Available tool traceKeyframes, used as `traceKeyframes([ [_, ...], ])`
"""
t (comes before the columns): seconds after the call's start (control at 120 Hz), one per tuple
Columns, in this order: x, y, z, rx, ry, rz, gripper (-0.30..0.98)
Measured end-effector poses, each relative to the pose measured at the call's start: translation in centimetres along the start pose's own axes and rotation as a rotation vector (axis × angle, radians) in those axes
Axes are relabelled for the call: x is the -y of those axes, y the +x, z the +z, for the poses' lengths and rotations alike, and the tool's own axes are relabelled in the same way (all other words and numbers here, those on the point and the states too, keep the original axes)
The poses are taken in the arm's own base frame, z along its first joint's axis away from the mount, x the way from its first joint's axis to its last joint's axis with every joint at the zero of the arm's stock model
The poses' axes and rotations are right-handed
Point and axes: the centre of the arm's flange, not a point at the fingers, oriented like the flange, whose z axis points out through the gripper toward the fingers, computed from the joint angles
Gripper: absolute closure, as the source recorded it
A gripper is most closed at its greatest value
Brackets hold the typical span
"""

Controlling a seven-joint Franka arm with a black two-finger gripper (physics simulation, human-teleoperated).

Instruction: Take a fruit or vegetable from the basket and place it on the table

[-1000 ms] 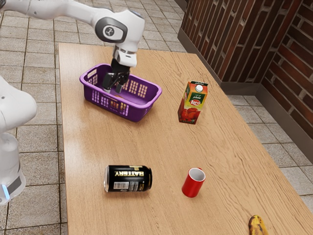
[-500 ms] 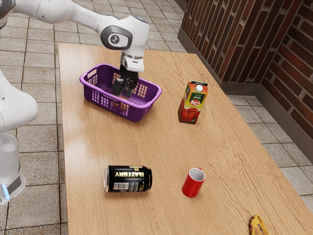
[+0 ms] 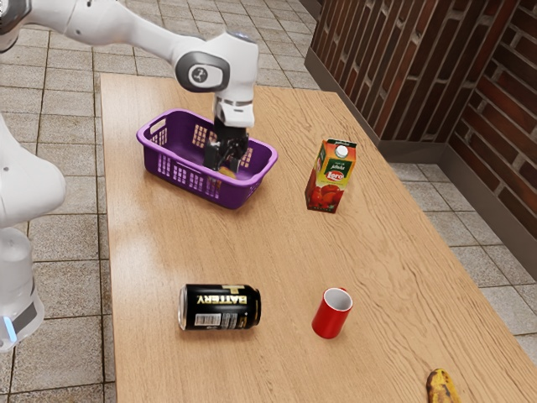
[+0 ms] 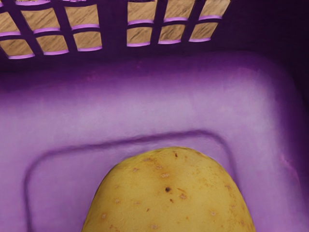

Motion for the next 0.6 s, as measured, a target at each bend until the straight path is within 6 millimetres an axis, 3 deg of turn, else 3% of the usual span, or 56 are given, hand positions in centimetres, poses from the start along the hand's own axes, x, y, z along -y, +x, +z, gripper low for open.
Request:
traceKeyframes([
  [0.075,0.0,0.6,0.4,-0.001,-0.003,0.011,0.04],
  [0.208,0.1,0.7,0.7,0.002,-0.001,0.014,0.27],
  [0.342,0.3,0.6,0.7,0.002,0.005,0.011,0.33],
  [0.4,0.4,0.6,0.2,0.004,0.015,0.012,0.33],
  [0.458,0.6,0.7,-0.6,0.007,0.022,0.011,0.51],
  [0.6,0.7,1.3,-2.9,0.019,0.054,0.024,0.53],
])
